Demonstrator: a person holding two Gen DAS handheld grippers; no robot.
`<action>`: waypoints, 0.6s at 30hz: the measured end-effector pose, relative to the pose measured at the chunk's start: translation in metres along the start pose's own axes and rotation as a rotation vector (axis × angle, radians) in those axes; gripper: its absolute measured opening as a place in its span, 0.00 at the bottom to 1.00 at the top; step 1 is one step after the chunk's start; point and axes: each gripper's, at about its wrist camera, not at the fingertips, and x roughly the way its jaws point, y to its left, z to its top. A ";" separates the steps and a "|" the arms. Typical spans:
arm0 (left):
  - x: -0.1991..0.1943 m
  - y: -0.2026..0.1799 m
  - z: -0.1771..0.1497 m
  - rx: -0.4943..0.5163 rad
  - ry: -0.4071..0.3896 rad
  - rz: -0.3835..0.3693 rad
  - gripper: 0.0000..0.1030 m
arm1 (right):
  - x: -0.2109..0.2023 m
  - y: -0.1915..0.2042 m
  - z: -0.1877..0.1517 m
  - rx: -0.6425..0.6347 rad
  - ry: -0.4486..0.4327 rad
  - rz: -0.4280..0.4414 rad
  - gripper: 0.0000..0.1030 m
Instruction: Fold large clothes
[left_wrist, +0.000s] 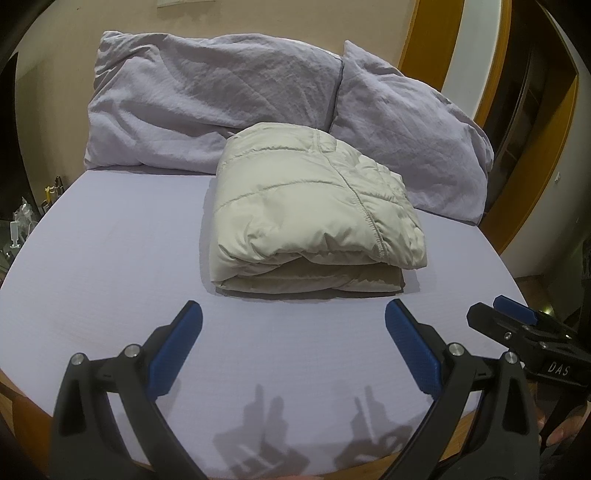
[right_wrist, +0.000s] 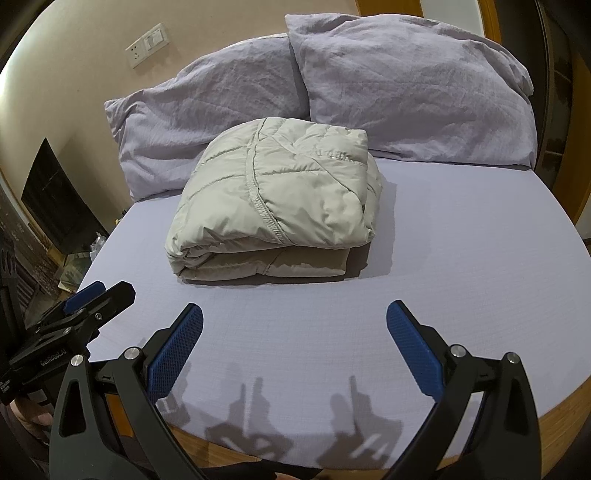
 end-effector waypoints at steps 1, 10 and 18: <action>0.000 0.000 0.000 0.000 0.000 0.000 0.96 | 0.000 0.000 0.000 0.000 -0.001 0.000 0.98; 0.000 0.000 0.002 -0.002 0.000 0.002 0.96 | 0.000 0.000 0.000 -0.001 -0.001 0.003 0.98; 0.000 0.000 0.002 -0.001 0.000 0.002 0.96 | 0.001 0.000 0.001 0.001 -0.001 0.002 0.98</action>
